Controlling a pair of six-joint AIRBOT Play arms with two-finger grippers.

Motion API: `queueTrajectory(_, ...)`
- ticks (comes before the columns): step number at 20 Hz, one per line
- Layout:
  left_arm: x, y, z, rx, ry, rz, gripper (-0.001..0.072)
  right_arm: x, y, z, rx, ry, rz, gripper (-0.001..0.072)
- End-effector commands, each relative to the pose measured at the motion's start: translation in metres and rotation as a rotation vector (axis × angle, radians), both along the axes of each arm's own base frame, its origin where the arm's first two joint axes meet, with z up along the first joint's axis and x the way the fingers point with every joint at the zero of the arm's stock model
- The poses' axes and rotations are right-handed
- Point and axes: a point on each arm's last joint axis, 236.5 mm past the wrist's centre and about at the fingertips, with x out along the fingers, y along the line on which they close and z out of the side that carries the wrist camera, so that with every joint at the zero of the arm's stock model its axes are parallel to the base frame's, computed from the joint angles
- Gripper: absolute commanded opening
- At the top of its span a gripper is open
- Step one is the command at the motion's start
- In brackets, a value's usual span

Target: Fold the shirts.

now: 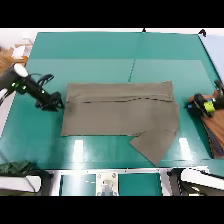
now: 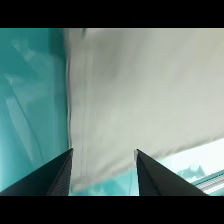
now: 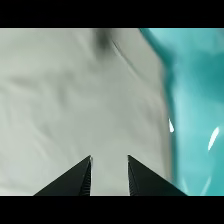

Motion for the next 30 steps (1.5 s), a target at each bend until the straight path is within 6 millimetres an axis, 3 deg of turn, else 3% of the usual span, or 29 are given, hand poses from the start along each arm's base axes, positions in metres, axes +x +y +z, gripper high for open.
queueTrajectory(1, -0.063, 0.002, -0.011, 0.036, -0.041, 0.084, 0.0449, -0.085, 0.020, -0.019, 0.056, 0.113, -0.214, 0.0267)
queueTrajectory(3, -0.093, -0.009, -0.018, 0.018, -0.077, 0.150, 0.0451, -0.112, 0.038, -0.037, 0.060, 0.132, -0.263, 0.0277)
queueTrajectory(5, -0.108, -0.026, -0.026, -0.045, -0.136, 0.259, 0.0452, -0.123, 0.048, -0.052, 0.028, 0.108, -0.285, 0.0424)
queueTrajectory(6, -0.112, -0.035, -0.031, -0.079, -0.162, 0.292, 0.0452, -0.126, 0.051, -0.057, 0.016, 0.101, -0.289, 0.0432)
queueTrajectory(7, -0.116, -0.041, -0.039, -0.084, -0.171, 0.302, 0.0526, -0.127, 0.053, -0.060, 0.015, 0.102, -0.291, 0.0432)
queueTrajectory(8, -0.119, -0.044, -0.049, -0.073, -0.174, 0.305, 0.0548, -0.130, 0.055, -0.063, 0.020, 0.109, -0.291, 0.0432)
queueTrajectory(10, -0.113, -0.050, -0.059, -0.060, -0.219, 0.338, 0.0548, -0.130, 0.060, -0.064, 0.029, 0.111, -0.281, 0.0433)
queueTrajectory(14, -0.065, -0.052, -0.047, -0.071, -0.399, 0.469, 0.0545, -0.132, 0.069, -0.065, 0.053, 0.128, -0.275, 0.0442)
queueTrajectory(15, -0.060, -0.055, -0.044, -0.087, -0.413, 0.489, 0.0488, -0.134, 0.071, -0.067, 0.062, 0.137, -0.284, 0.0514)
queueTrajectory(16, -0.060, -0.058, -0.042, -0.101, -0.411, 0.493, 0.0337, -0.137, 0.074, -0.069, 0.070, 0.149, -0.287, 0.0526)
queueTrajectory(17, -0.063, -0.061, -0.042, -0.105, -0.408, 0.468, 0.0106, -0.141, 0.077, -0.073, 0.081, 0.165, -0.286, 0.0526)
queueTrajectory(18, -0.067, -0.063, -0.043, -0.110, -0.391, 0.452, 0.0028, -0.145, 0.082, -0.078, 0.096, 0.188, -0.293, 0.0526)
queueTrajectory(23, -0.077, -0.069, -0.045, -0.117, -0.366, 0.405, 0.0027, -0.154, 0.104, -0.092, 0.144, 0.286, -0.206, 0.0524)
queueTrajectory(24, -0.077, -0.068, -0.045, -0.115, -0.366, 0.402, 0.0028, -0.157, 0.110, -0.096, 0.160, 0.317, -0.188, 0.0495)
queueTrajectory(25, -0.077, -0.068, -0.045, -0.114, -0.366, 0.400, 0.0028, -0.157, 0.115, -0.101, 0.174, 0.333, -0.176, 0.0416)
queueTrajectory(27, -0.079, -0.069, -0.046, -0.115, -0.358, 0.394, 0.0028, -0.154, 0.127, -0.103, 0.213, 0.332, -0.120, 0.0138)
queueTrajectory(28, -0.081, -0.069, -0.046, -0.113, -0.354, 0.382, 0.0027, -0.154, 0.129, -0.101, 0.218, 0.333, -0.102, 0.0052)
queueTrajectory(30, -0.085, -0.068, -0.041, -0.088, -0.347, 0.302, 0.0027, -0.150, 0.122, -0.091, 0.199, 0.319, -0.063, 0.0019)
